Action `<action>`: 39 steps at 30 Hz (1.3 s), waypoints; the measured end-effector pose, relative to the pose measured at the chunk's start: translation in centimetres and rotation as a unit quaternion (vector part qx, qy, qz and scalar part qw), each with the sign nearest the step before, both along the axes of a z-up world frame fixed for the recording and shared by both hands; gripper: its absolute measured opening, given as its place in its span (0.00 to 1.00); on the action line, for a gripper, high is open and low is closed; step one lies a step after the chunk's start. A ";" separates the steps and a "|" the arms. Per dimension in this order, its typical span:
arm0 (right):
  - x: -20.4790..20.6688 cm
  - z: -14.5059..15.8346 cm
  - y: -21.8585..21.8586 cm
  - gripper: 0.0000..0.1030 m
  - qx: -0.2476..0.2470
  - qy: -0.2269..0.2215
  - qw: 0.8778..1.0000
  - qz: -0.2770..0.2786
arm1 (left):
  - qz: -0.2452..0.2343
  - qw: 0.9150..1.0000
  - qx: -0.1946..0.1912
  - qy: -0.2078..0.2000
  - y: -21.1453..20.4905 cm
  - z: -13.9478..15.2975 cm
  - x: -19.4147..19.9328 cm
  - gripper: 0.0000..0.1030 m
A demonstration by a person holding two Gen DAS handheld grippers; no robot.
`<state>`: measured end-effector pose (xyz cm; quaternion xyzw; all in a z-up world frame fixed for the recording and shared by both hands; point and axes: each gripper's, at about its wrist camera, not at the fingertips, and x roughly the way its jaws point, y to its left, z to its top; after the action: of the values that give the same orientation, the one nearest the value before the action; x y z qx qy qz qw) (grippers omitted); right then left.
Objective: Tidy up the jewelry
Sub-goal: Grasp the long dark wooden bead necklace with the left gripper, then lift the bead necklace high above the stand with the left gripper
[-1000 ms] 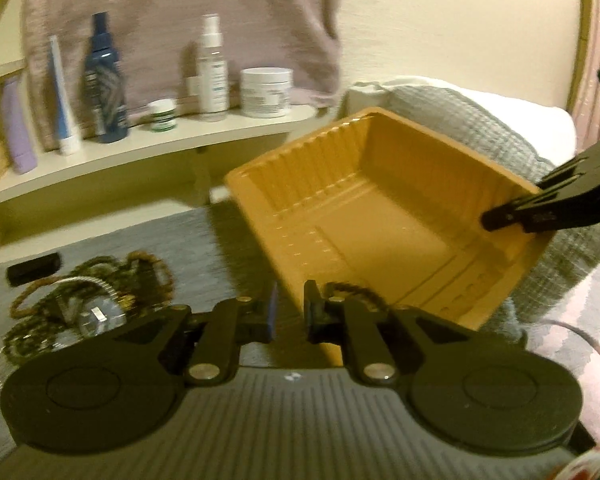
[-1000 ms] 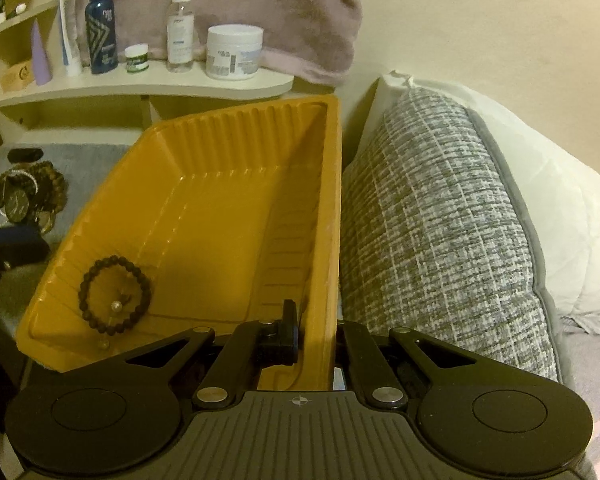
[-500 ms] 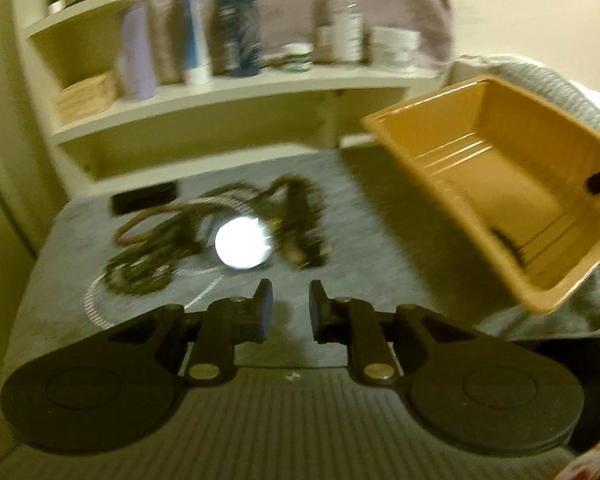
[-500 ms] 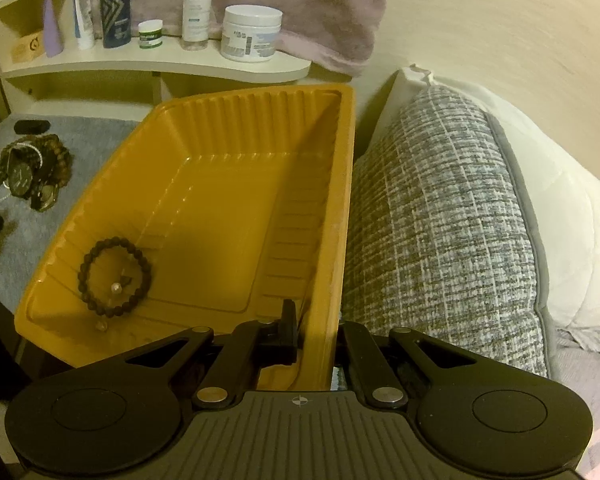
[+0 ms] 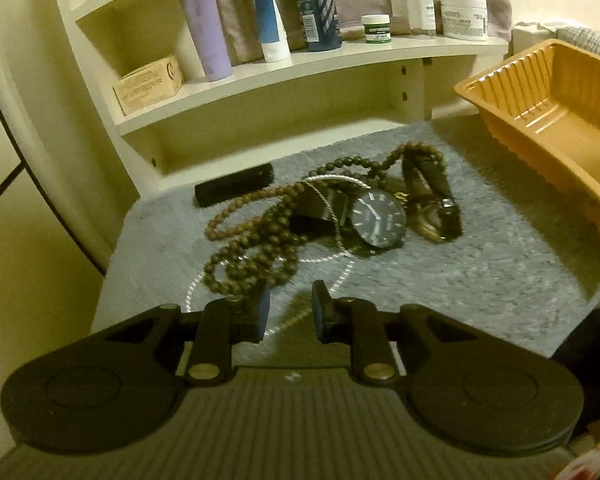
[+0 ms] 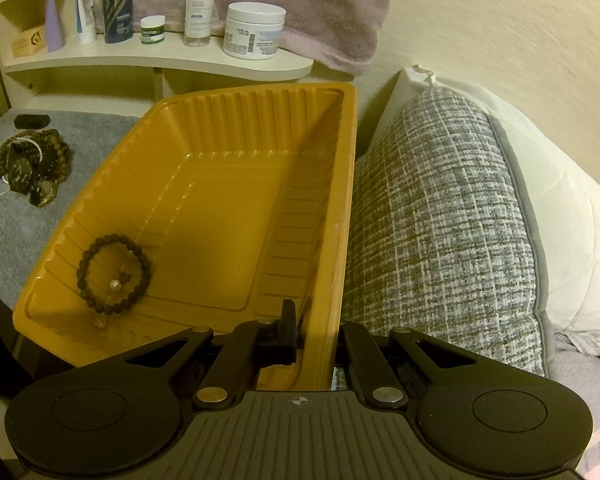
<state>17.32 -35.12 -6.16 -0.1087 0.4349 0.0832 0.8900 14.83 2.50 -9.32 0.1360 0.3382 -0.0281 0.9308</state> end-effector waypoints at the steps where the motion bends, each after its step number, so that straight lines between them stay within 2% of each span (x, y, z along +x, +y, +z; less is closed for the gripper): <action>1: 0.0 0.0 0.0 0.04 0.000 0.000 1.000 0.000 | 0.000 1.000 0.004 -0.002 0.1 0.0 0.2 0.19; 11: -0.1 0.0 0.0 0.04 -0.002 0.000 1.000 0.000 | -0.008 0.999 0.042 -0.005 1.1 -0.6 3.1 0.21; 13: 0.0 0.0 0.0 0.04 -0.002 -0.001 1.000 0.000 | -0.019 0.999 0.044 0.007 1.2 -0.7 3.7 0.20; 17: 0.0 0.0 0.0 0.04 -0.003 -0.001 1.000 0.000 | -0.058 0.995 0.082 0.020 0.7 -0.9 4.3 0.19; 21: 0.0 0.1 0.0 0.04 -0.004 -0.003 1.000 0.000 | -0.095 0.989 0.103 0.040 0.3 -0.9 4.5 0.06; 25: -0.1 0.1 0.0 0.04 -0.006 -0.007 1.000 0.001 | -0.112 0.984 0.137 0.026 0.1 0.0 4.0 0.06; 27: -0.1 0.1 0.0 0.04 -0.007 -0.007 1.000 0.001 | -0.121 0.977 0.173 0.003 0.0 0.7 3.5 0.06; 30: -0.1 0.1 0.0 0.04 -0.007 -0.010 1.000 0.002 | -0.143 0.957 0.247 -0.041 -0.4 2.0 2.5 0.06; 32: -0.1 0.2 0.0 0.04 -0.008 -0.012 1.000 0.002 | -0.158 0.944 0.282 -0.066 -0.6 3.0 1.9 0.06; 39: -0.2 0.2 -0.1 0.04 -0.004 -0.016 1.000 -0.002 | -0.187 0.905 0.351 -0.149 -1.6 6.9 1.1 0.06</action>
<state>17.10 -35.17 -6.01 -0.1125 0.4210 0.0780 0.8967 15.89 0.90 -2.43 0.5176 0.1514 -0.0600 0.8400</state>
